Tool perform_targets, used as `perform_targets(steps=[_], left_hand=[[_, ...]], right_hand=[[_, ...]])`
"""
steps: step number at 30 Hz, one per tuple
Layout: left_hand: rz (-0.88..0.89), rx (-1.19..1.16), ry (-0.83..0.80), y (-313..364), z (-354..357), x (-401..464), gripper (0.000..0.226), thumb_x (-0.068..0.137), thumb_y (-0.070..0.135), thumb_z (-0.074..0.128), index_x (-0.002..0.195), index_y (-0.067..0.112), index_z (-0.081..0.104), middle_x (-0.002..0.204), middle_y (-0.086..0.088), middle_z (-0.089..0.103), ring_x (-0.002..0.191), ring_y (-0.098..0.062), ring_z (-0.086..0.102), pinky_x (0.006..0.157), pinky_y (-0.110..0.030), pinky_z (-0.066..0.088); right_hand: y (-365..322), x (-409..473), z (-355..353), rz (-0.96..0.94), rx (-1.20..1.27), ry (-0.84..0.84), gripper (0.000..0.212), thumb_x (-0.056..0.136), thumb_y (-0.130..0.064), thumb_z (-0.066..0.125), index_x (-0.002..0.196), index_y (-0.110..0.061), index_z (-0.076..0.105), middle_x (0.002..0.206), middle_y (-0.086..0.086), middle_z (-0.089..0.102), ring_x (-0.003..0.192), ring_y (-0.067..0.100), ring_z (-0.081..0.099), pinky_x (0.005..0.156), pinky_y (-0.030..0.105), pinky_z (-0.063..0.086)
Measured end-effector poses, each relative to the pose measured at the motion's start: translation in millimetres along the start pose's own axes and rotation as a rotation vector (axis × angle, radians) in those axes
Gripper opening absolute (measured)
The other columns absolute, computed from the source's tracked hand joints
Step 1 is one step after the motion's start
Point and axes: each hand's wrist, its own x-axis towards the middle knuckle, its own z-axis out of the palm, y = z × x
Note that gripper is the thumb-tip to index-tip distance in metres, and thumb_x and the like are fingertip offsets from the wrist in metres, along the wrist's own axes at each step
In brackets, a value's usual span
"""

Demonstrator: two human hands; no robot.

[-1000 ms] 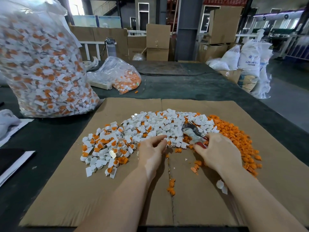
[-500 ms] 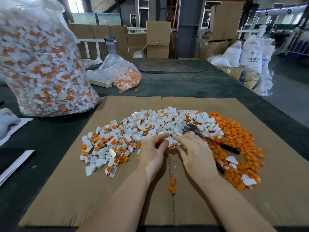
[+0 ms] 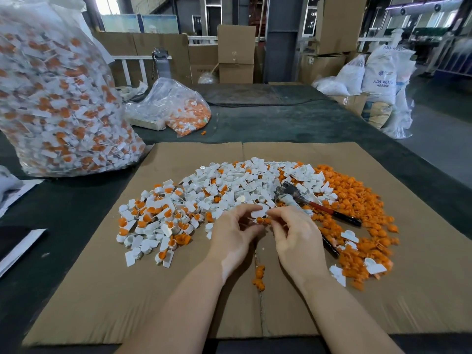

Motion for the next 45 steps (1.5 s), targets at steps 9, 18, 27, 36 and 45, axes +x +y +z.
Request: perform_targets(steps=[9, 18, 27, 36, 45], left_hand=[[0.033, 0.084, -0.017, 1, 2, 0, 0.03, 0.082, 0.01, 0.07, 0.108, 0.023, 0.065, 0.085, 0.007, 0.061, 0.076, -0.008, 0.056, 0.069, -0.012, 0.045], [0.113, 0.213, 0.152, 3, 5, -3, 0.024, 0.09, 0.018, 0.061, 0.112, 0.027, 0.059, 0.098, 0.009, 0.053, 0.086, -0.001, 0.048, 0.072, -0.005, 0.035], [0.065, 0.778, 0.427, -1, -50, 13, 0.019, 0.089, 0.029, 0.061, 0.108, 0.023, 0.06, 0.098, 0.007, 0.039, 0.101, -0.015, 0.038, 0.085, -0.028, 0.03], [-0.164, 0.972, 0.431, -10, -76, 19, 0.029, 0.09, 0.024, 0.057, 0.119, 0.029, 0.057, 0.119, -0.002, 0.047, 0.115, -0.023, 0.037, 0.097, -0.039, 0.03], [0.151, 0.855, 0.291, -9, -36, 19, 0.029, 0.091, 0.025, 0.055, 0.12, 0.026, 0.061, 0.116, 0.004, 0.054, 0.111, -0.015, 0.036, 0.097, -0.029, 0.025]], right_hand=[[-1, 1, 0, -0.023, -0.042, -0.082, 0.005, 0.08, -0.002, 0.069, 0.081, -0.007, 0.069, 0.081, 0.003, 0.065, 0.081, 0.018, 0.06, 0.076, 0.021, 0.044], [2, 2, -1, 0.028, -0.048, 0.055, 0.003, 0.082, -0.004, 0.068, 0.08, -0.005, 0.068, 0.077, 0.003, 0.063, 0.078, 0.018, 0.058, 0.074, 0.021, 0.042], [1, 0, 1, 0.115, -0.247, 0.169, 0.012, 0.072, 0.001, 0.072, 0.07, -0.007, 0.063, 0.066, 0.004, 0.06, 0.055, 0.022, 0.057, 0.047, 0.026, 0.045], [-1, -1, 5, 0.333, -0.538, -0.151, 0.015, 0.092, -0.028, 0.048, 0.097, -0.019, 0.059, 0.108, -0.002, 0.064, 0.073, 0.018, 0.063, 0.047, 0.022, 0.025], [2, 1, 7, 0.12, -0.382, -0.152, 0.02, 0.07, 0.011, 0.071, 0.083, -0.005, 0.069, 0.082, 0.011, 0.063, 0.077, 0.029, 0.06, 0.067, 0.038, 0.052]])
